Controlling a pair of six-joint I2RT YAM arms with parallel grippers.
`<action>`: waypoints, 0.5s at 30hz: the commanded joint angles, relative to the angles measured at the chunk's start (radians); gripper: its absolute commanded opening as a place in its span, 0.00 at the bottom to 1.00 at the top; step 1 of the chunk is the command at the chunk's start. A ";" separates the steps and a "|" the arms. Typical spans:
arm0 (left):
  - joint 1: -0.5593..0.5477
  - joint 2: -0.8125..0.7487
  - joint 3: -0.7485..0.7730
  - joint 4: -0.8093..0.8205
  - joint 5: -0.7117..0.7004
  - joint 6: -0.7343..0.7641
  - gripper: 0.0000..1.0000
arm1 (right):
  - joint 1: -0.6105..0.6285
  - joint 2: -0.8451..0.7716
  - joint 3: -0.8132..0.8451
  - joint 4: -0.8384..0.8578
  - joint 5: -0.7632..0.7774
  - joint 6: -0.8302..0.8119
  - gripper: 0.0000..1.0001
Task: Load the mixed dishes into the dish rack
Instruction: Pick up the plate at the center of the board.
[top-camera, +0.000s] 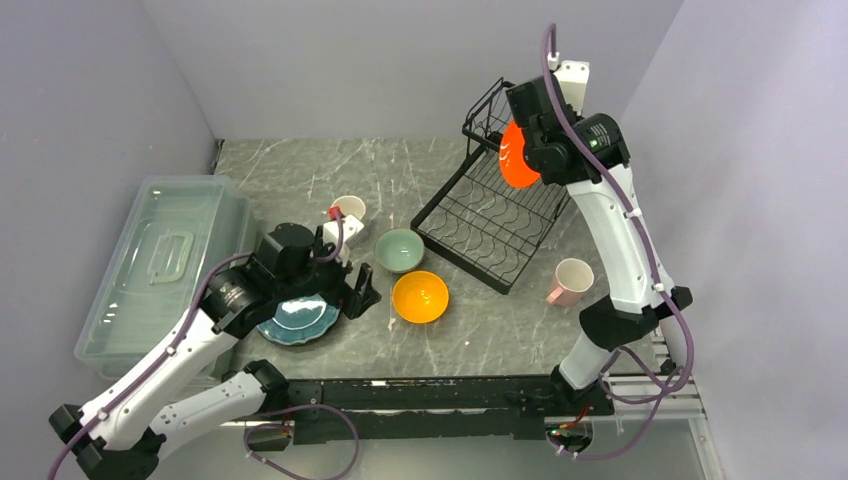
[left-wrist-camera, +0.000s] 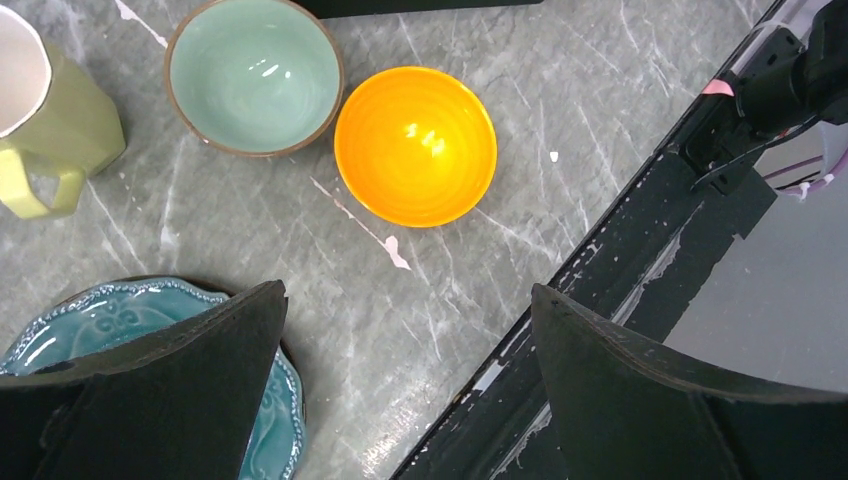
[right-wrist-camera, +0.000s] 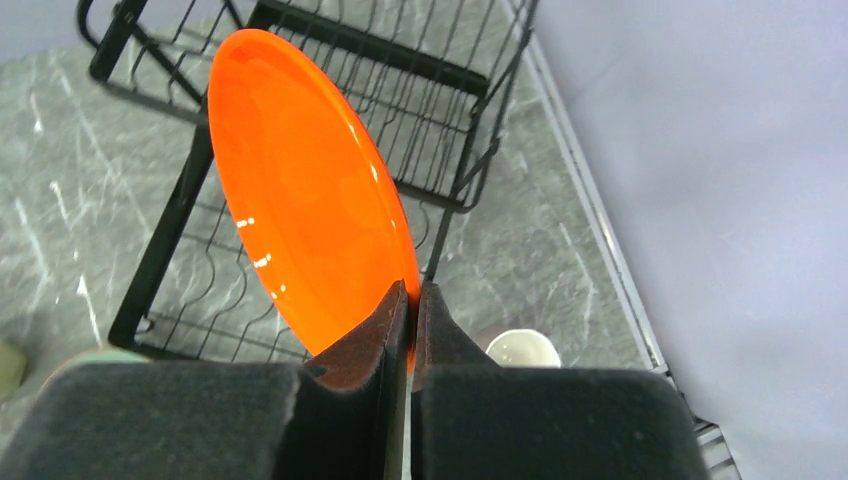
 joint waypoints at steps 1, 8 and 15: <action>-0.004 -0.056 -0.029 0.029 -0.030 -0.007 1.00 | -0.042 -0.024 0.063 0.081 0.144 -0.023 0.00; -0.004 -0.090 -0.032 0.099 -0.026 -0.014 0.99 | -0.058 -0.082 0.029 0.162 0.077 -0.010 0.00; -0.009 0.165 0.240 0.091 0.085 0.051 1.00 | -0.061 -0.166 -0.066 0.182 -0.114 0.041 0.00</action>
